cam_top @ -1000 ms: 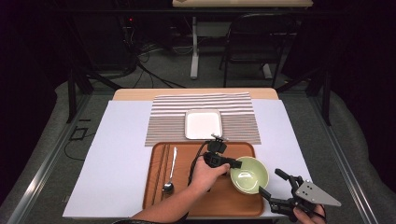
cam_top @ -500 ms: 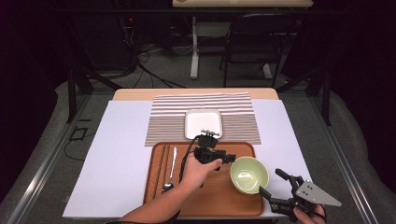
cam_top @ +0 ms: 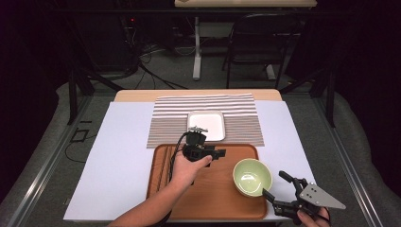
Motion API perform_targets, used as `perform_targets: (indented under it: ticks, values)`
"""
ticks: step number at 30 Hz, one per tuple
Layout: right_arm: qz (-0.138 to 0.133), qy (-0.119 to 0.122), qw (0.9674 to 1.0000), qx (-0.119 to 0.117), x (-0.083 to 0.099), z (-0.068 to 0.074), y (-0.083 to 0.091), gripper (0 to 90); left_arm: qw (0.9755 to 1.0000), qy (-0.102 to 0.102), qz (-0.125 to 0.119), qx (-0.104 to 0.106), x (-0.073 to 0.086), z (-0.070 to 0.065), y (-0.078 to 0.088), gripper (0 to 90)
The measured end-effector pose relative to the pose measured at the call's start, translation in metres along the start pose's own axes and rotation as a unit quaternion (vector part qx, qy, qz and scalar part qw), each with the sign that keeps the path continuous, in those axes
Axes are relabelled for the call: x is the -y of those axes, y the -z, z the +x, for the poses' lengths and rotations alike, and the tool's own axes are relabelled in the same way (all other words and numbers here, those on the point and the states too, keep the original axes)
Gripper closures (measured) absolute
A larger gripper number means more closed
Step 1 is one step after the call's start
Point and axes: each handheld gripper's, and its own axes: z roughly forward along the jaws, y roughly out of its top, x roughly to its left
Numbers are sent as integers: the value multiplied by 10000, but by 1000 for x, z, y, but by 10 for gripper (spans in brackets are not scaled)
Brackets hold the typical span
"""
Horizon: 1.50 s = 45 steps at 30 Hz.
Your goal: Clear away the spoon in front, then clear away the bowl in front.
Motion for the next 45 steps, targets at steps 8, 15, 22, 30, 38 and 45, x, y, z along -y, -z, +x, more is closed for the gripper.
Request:
perform_targets:
  ticks: [8,15,22,30,38,45]
  values:
    - [-2,14,10000,5,0,0,0,142,9998,112,-107,-129,0,13,12,466]
    - [6,16,10000,4,0,0,0,142,9995,187,-177,-207,-1,21,16,468]
    - [4,0,10000,4,0,0,0,142,9988,274,-284,-288,-6,30,22,468]
    - [3,-2,10000,-2,0,0,0,142,9973,333,-432,-497,-14,44,32,463]
    - [8,-4,10000,-1,0,0,-1,142,9951,457,-562,-679,-19,61,42,463]
    - [-5,-36,10000,-2,0,-1,0,142,9933,291,-594,-948,-24,72,45,462]
